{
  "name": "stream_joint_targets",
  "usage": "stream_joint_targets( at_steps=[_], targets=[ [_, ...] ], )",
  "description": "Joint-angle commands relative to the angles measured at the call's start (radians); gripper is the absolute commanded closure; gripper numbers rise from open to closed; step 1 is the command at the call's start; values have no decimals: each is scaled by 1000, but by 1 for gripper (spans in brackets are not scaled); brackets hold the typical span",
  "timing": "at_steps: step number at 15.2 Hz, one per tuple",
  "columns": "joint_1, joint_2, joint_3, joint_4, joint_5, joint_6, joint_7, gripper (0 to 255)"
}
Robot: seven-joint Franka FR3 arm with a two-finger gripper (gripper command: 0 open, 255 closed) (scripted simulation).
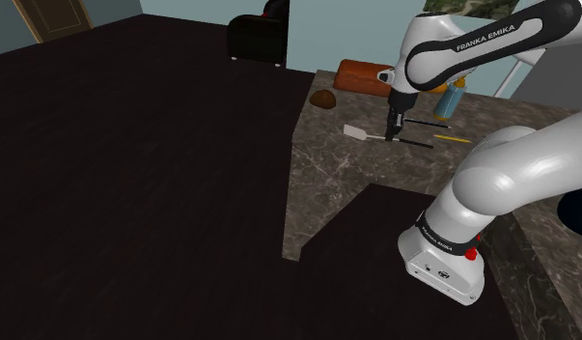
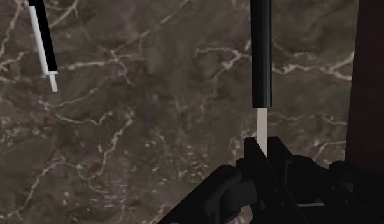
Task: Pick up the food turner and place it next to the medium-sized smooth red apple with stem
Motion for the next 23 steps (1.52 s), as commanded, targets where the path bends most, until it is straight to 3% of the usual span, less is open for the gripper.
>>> stream_joint_targets(
  at_steps=[1,23],
  targets=[
    [0,-12,5,7,4,-19,-1,255],
    [18,-160,107,219,93,-377,-26,255]
  ],
)
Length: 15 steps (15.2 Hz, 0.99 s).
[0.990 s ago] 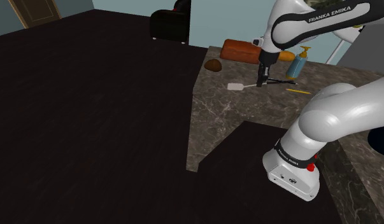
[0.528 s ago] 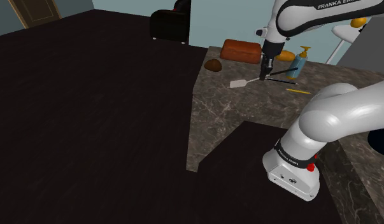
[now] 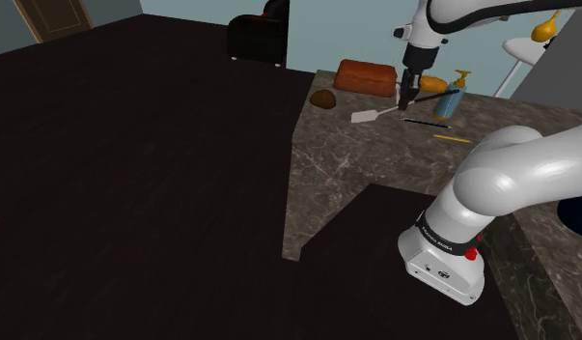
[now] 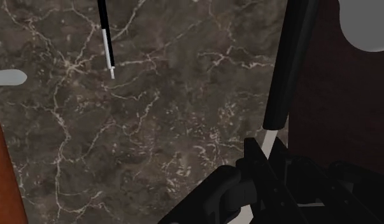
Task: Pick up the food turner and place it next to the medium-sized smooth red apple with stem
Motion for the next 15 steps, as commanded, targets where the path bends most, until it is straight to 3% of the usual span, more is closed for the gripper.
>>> stream_joint_targets(
  at_steps=[1,5,15],
  targets=[
    [2,-4,7,27,7,-31,-4,255],
    [6,-9,18,63,17,-72,-7,255],
    [-172,-226,-129,8,-158,-195,-233,255]
  ],
)
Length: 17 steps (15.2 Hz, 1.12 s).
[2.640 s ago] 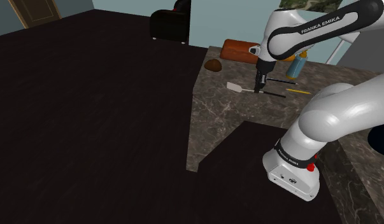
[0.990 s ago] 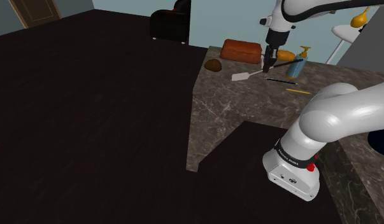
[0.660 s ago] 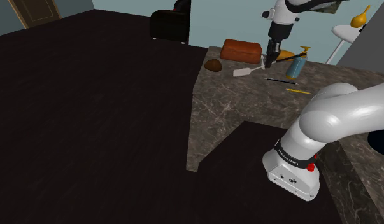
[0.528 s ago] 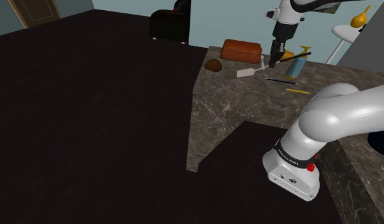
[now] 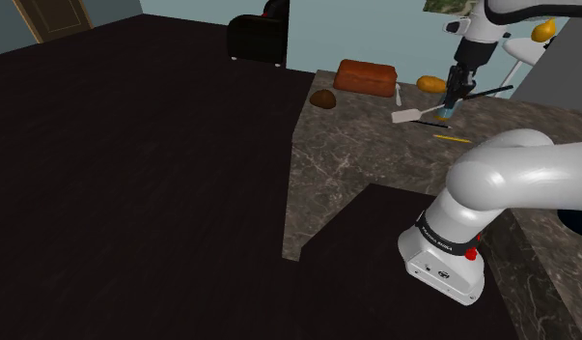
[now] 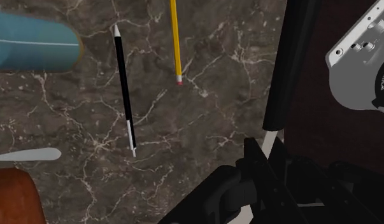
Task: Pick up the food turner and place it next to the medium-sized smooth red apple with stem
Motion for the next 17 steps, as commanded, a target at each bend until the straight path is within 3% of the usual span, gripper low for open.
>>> stream_joint_targets(
  at_steps=[1,9,17],
  targets=[
    [-31,-27,-32,7,-35,-24,-50,255],
    [-142,-93,-185,62,-187,-83,-258,255],
    [-186,-89,-352,191,-324,-105,-459,255]
  ],
)
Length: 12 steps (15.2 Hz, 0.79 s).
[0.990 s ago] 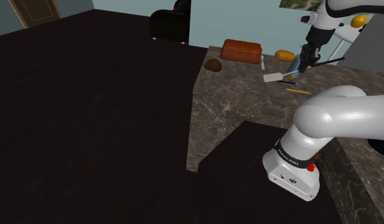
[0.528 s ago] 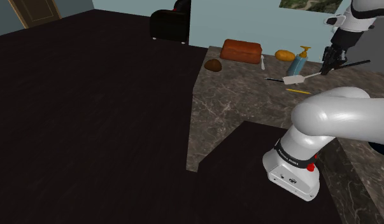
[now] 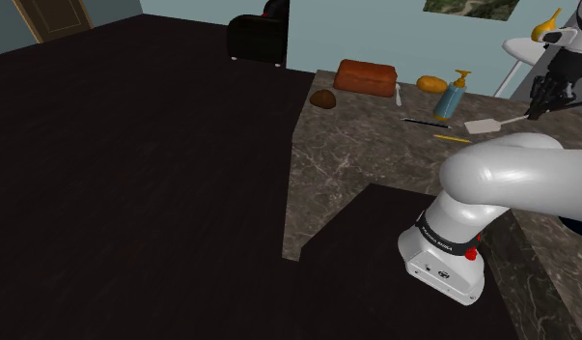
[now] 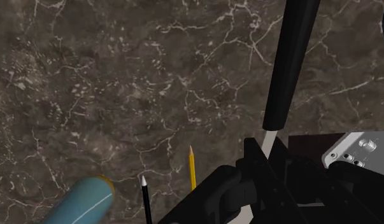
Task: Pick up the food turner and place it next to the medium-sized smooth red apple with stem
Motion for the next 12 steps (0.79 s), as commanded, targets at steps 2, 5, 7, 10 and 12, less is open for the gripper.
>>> stream_joint_targets(
  at_steps=[2,5,7,10,12],
  targets=[
    [0,12,-67,59,-48,0,-73,255],
    [10,27,-132,129,-88,1,-144,255],
    [24,39,-175,181,-112,1,-190,255],
    [53,57,-242,266,-144,2,-259,255],
    [79,68,-288,327,-162,3,-304,255]
  ],
)
